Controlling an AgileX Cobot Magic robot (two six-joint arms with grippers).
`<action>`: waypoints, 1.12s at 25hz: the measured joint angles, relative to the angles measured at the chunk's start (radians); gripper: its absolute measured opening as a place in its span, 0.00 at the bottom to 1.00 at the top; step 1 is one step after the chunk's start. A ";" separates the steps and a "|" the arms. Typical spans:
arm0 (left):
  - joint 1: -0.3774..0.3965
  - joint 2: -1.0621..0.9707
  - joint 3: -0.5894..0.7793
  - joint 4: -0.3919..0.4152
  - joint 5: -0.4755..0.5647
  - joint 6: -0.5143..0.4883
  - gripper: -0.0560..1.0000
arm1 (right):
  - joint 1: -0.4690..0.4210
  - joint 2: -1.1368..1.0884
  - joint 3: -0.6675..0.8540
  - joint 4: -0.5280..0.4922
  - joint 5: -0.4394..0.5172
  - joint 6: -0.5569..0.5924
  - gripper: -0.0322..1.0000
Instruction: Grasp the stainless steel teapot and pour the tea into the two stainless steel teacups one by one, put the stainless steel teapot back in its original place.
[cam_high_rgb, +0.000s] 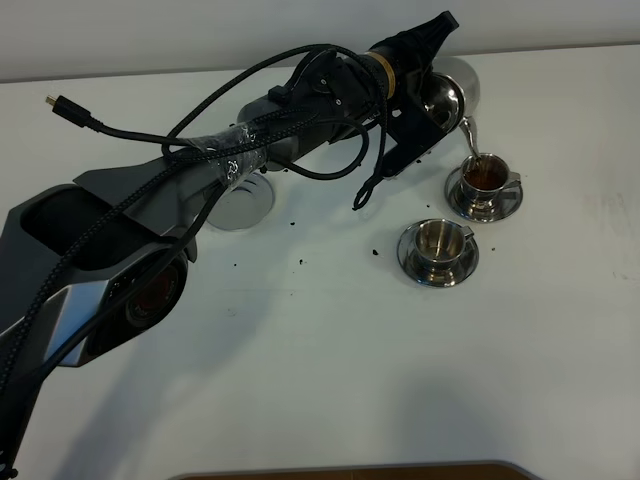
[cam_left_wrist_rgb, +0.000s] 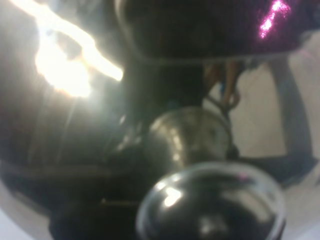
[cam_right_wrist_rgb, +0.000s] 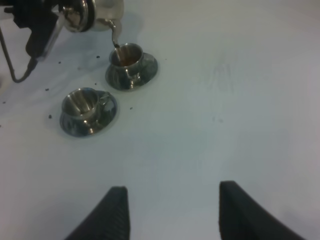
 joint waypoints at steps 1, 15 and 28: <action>0.000 0.000 0.000 0.005 -0.003 0.000 0.28 | 0.000 0.000 0.000 0.000 0.000 0.000 0.44; 0.004 0.000 0.000 0.018 -0.029 0.019 0.28 | 0.000 0.000 0.000 0.000 0.000 0.000 0.44; 0.004 0.000 0.000 0.017 -0.029 0.024 0.28 | 0.000 0.000 0.000 0.000 0.000 0.000 0.44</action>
